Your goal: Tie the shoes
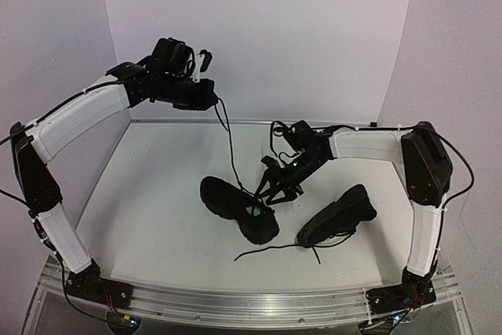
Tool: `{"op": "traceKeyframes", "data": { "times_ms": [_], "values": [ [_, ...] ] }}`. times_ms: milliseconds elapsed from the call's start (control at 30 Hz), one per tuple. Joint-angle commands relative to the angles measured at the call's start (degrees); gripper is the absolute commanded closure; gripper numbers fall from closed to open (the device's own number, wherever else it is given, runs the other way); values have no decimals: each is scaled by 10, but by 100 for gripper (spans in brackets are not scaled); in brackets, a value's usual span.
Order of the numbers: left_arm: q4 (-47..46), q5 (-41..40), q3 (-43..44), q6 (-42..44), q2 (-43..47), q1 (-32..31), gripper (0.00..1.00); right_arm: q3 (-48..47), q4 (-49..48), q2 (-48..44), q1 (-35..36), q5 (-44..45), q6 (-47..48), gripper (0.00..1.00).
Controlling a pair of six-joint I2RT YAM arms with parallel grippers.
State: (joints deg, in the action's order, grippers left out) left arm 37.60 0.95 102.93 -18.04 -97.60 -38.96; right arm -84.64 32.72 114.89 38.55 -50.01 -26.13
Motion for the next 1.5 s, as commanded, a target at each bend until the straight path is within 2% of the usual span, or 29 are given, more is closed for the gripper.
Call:
{"op": "traceKeyframes", "data": {
  "times_ms": [0,67,200,367,467,633,933,1233,1367,1467],
  "values": [
    [-1,9,2,-6,-4,0,100,-24,-2,24,-3,23,-21,51],
    [-2,12,2,-8,-5,0,100,-20,-1,29,-3,23,-23,53],
    [-6,16,-1,-11,-7,0,100,-25,-2,27,-3,10,-16,65],
    [-9,16,-1,-10,-11,0,100,-55,0,11,-4,-2,-10,94],
    [-10,18,4,-9,-17,0,100,-71,1,-9,-7,-1,-18,100],
    [-11,11,17,-7,-28,0,100,-99,5,-60,-30,14,-37,100],
    [-48,34,3,3,-2,0,100,-183,6,-115,-132,79,-61,100],
    [-95,65,-72,24,81,-1,100,-379,6,-38,-174,126,-77,100],
    [-77,44,-91,22,100,0,100,-465,4,6,-180,108,-95,100],
    [-54,25,-87,19,89,0,100,-483,-7,15,-180,66,-107,100]
  ]
}}
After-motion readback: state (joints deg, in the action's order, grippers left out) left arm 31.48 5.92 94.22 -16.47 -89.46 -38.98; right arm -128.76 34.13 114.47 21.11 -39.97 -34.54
